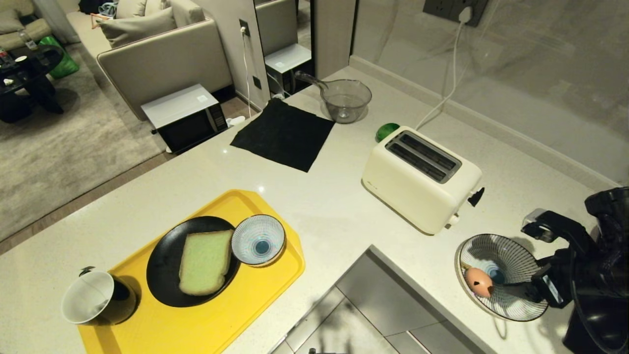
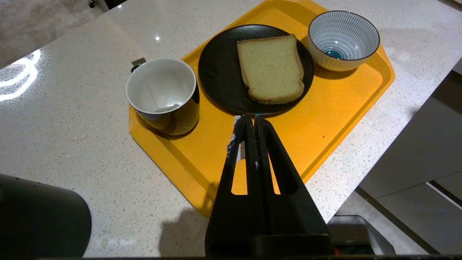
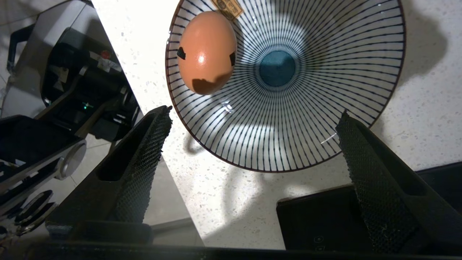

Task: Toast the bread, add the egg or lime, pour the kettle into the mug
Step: Pick up the egg

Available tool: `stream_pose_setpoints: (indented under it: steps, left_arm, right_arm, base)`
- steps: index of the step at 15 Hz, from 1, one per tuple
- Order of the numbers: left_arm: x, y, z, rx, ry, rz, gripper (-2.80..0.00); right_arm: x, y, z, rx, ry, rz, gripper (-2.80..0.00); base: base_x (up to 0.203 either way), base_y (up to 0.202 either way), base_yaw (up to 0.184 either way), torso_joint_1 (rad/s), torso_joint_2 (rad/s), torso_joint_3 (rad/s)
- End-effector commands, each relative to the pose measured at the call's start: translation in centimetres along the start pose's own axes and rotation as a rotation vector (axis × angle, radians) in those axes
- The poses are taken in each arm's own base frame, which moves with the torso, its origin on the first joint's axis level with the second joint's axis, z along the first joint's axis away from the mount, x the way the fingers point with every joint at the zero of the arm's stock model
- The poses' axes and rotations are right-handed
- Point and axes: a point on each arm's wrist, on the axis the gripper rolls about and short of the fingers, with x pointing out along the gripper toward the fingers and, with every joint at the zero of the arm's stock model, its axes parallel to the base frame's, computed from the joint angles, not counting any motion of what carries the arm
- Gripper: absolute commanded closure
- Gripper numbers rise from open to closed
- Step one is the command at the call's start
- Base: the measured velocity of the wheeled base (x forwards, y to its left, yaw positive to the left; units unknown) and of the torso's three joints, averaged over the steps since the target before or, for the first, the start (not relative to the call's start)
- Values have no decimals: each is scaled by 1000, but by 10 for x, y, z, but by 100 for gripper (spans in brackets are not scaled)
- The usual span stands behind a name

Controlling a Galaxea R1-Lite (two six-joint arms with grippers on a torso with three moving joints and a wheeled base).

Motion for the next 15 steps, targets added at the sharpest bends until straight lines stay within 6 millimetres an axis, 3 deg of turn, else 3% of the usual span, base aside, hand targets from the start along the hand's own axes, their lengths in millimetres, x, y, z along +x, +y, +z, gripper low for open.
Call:
stream_pose_setpoints:
  steps: [1,7,15]
  left_arm:
    - [0,0,0,0,-1,0,0]
    - [0,0,0,0,-1,0,0]
    - [0,0,0,0,-1,0,0]
  right_arm:
    - [10,1,0,-8,24,22,-280]
    - [23,9,4,-37,26,50,-280]
    - [50,4,6,-41,30,42,-280]
  base:
    - [0,0,0,0,0,0]
    - [0,0,0,0,0,0]
    - [0,0,0,0,0,0]
